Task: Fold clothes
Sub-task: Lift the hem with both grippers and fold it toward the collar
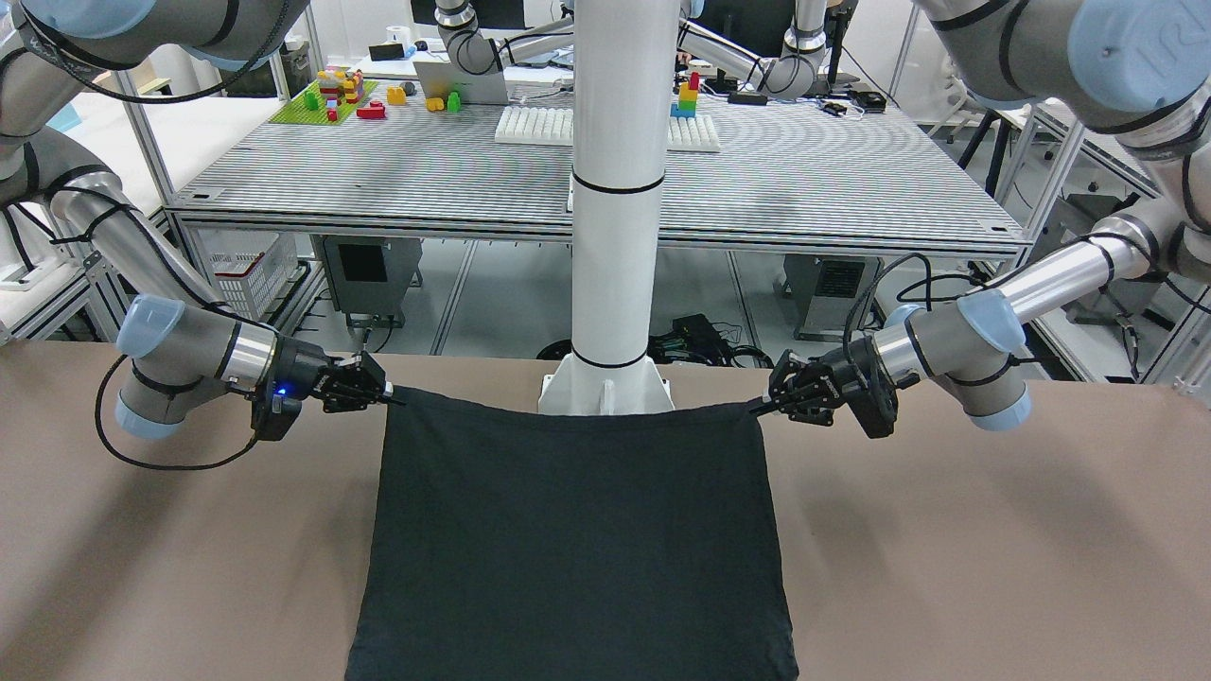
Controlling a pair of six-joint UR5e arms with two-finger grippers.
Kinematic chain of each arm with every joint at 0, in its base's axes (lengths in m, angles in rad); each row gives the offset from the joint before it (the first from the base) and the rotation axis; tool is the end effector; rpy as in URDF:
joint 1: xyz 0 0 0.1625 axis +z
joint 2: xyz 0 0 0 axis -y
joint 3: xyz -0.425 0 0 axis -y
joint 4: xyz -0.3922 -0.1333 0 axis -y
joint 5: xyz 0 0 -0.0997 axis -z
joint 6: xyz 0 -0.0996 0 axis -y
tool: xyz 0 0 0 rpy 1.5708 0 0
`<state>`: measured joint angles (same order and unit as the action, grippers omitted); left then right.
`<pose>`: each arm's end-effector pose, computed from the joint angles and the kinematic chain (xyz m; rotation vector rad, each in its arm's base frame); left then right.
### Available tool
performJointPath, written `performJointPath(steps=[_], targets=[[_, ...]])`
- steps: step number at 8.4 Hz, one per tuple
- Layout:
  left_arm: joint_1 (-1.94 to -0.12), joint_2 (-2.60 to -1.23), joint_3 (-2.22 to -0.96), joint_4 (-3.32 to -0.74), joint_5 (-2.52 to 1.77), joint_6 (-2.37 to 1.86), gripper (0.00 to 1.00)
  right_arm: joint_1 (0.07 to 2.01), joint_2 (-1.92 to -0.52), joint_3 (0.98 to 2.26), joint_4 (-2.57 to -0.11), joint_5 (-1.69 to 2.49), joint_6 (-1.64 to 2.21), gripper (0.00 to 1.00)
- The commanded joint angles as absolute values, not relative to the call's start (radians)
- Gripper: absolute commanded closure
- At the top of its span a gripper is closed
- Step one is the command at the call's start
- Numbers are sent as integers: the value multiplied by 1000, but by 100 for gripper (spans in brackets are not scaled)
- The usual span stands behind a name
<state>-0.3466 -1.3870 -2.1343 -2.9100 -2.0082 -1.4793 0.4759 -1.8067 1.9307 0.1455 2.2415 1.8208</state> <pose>0.3087 -0.2084 0.3231 0.0509 1.7076 0.1859 -0.2682 -0.2186 0.4103 -0.2599 -1.7629 -0.0957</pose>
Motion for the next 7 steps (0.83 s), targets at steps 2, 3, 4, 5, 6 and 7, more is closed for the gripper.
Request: performJointPath(steps=[2,3,4,5,6,7], targets=[[-339,-1353,-2143,-3073,-2160,-1528,100,471,-1818,1930,454,2281,2110,100],[-339,-1358,-2126,-3071,-2146,-1528,100,475,-1818,1908,456,2281,2135,100],[-344,-1394,-2078,-3070,-2114,-1529,100,509,-1801,1855,454,2270,2106,100],[-348,-1400,-2071,-3065,-2044,-1529,100,559,-1772,1776,456,2273,2056,100],[-391,-1402,-2068,-3054,-2040,-1529,100,583,-1744,1757,456,2270,2045,100],[-434,-1407,-2072,-3036,-2046,-1531,100,618,-1735,1755,446,2270,2045,100]])
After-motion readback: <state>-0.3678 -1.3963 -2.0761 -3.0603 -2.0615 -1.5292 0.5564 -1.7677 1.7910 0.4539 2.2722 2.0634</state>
